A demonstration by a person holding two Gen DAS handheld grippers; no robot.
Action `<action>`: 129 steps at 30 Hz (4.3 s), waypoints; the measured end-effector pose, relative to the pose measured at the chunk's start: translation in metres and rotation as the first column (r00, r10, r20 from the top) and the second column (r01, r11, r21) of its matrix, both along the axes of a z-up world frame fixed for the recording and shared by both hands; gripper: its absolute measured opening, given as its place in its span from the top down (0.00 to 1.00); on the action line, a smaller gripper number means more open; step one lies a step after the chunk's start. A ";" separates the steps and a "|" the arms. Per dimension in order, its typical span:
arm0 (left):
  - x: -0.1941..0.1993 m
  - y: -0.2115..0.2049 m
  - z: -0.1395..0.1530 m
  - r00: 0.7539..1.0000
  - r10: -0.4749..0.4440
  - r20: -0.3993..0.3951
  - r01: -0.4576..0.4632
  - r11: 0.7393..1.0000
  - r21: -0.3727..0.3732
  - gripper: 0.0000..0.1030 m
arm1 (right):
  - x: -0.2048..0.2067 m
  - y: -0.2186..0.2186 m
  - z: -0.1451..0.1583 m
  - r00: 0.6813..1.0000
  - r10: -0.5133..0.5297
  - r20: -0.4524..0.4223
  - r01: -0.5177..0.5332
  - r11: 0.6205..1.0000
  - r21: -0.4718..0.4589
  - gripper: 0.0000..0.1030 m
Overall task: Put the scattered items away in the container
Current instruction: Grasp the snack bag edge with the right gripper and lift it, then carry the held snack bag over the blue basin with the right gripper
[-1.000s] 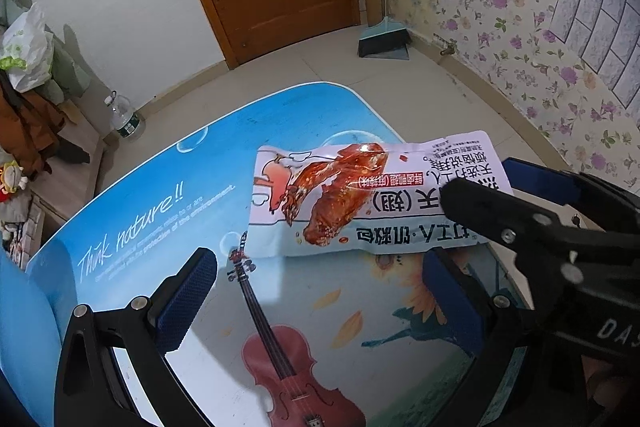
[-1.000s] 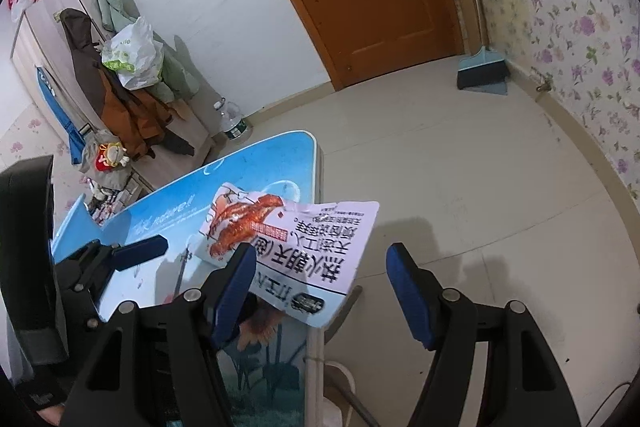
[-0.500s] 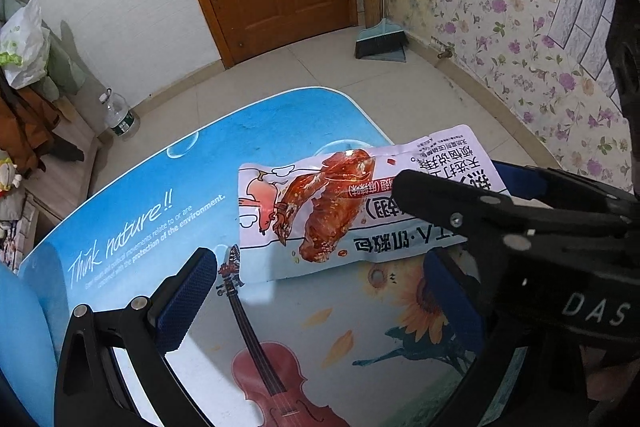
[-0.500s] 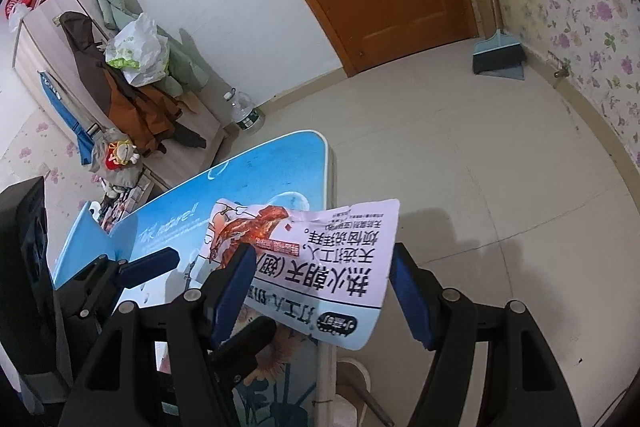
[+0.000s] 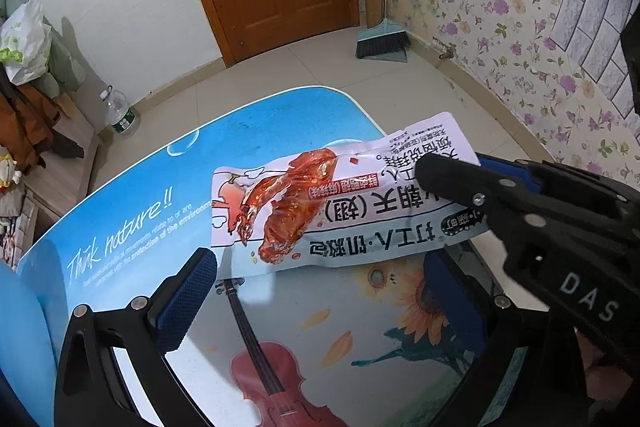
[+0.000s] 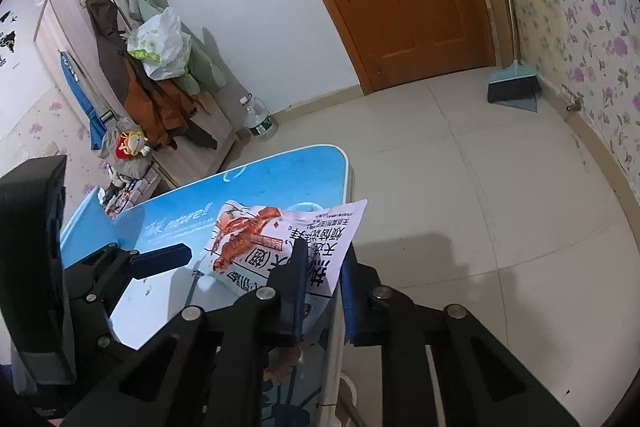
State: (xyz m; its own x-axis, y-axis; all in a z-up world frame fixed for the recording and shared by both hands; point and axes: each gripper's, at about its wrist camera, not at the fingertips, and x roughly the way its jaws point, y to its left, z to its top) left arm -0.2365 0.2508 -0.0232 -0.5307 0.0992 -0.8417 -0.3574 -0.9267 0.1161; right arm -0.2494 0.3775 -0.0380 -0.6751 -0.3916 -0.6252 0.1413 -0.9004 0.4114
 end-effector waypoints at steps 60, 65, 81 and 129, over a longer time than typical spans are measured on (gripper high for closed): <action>0.045 0.056 0.007 0.908 -0.383 -0.169 0.346 0.914 -0.211 0.59 | 0.099 0.030 0.053 1.000 0.009 0.004 -0.008 0.984 -0.177 0.86; 0.048 0.052 0.006 0.908 -0.371 -0.195 0.330 0.919 -0.215 0.64 | 0.099 0.028 0.054 1.000 0.016 -0.001 -0.016 0.983 -0.180 0.86; 0.061 0.030 0.031 0.919 -0.324 -0.227 0.288 0.941 -0.176 0.64 | 0.111 0.013 0.081 0.998 0.049 -0.049 -0.056 0.987 -0.149 0.86; 0.221 -0.247 0.110 0.911 0.116 -0.395 -0.116 0.993 0.024 0.64 | 0.255 -0.269 0.185 0.895 0.394 -0.210 -0.403 0.915 0.001 0.86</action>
